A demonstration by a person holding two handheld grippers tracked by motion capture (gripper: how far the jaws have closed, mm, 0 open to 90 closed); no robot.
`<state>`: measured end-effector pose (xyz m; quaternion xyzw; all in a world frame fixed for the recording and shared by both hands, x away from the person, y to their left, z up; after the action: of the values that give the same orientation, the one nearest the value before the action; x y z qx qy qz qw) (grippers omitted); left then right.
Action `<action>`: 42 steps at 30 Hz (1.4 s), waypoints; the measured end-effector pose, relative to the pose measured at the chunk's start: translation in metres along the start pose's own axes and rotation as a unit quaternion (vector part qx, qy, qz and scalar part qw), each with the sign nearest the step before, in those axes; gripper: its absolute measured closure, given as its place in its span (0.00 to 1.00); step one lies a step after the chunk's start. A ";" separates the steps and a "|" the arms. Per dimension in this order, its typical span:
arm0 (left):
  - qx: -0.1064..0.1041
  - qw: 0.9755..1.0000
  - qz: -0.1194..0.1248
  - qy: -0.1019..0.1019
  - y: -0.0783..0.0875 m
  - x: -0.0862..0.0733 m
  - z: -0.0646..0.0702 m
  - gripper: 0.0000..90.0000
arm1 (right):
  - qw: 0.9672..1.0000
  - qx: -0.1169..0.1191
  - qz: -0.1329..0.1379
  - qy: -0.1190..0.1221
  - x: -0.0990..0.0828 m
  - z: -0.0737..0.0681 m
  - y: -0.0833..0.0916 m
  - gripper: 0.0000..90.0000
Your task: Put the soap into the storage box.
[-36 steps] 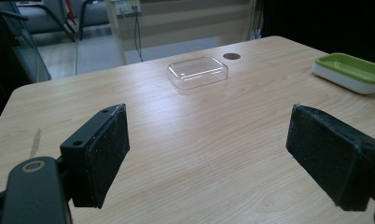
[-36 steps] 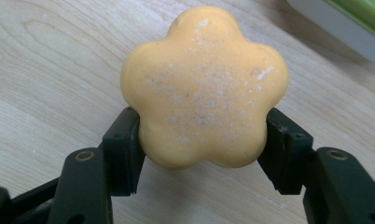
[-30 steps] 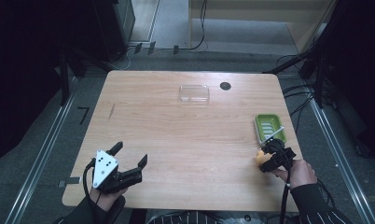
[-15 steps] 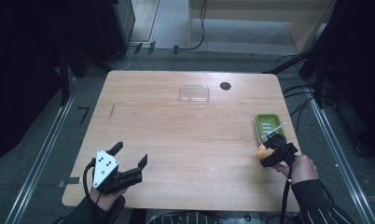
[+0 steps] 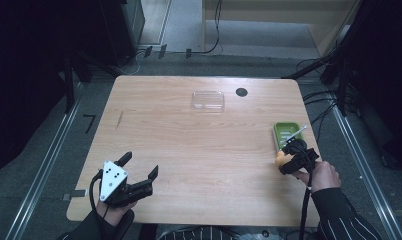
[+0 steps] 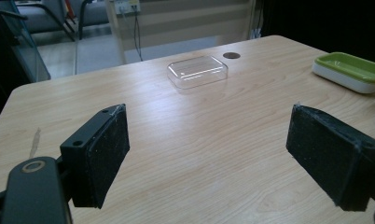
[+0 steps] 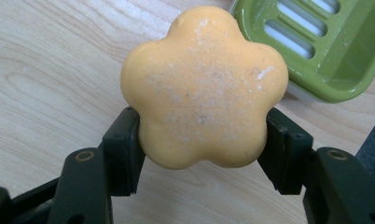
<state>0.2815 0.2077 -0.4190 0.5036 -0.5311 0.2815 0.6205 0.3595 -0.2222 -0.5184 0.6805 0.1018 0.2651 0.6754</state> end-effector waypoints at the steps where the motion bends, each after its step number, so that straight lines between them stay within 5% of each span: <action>1: 0.000 1.000 0.001 0.001 0.000 0.000 0.000 0.15 | 1.000 0.001 -0.002 0.001 0.000 0.000 0.000 0.45; 42: 0.000 1.000 0.000 -0.001 0.000 0.000 0.000 0.15 | 0.999 -0.021 0.029 -0.009 0.044 0.026 0.012 0.45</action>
<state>0.2816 0.2077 -0.4192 0.5036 -0.5315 0.2807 0.6205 0.4066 -0.2242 -0.4954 0.6716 0.0700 0.2805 0.6823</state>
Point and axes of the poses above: each handheld gripper's, and its own axes: y roughly backward along the jaws, x roughly out of its top, z roughly to its right, the point moved 9 cm from there along -y, roughly forward along the jaws, and after that the axes turned 2 degrees about x, right-handed, at the moved point
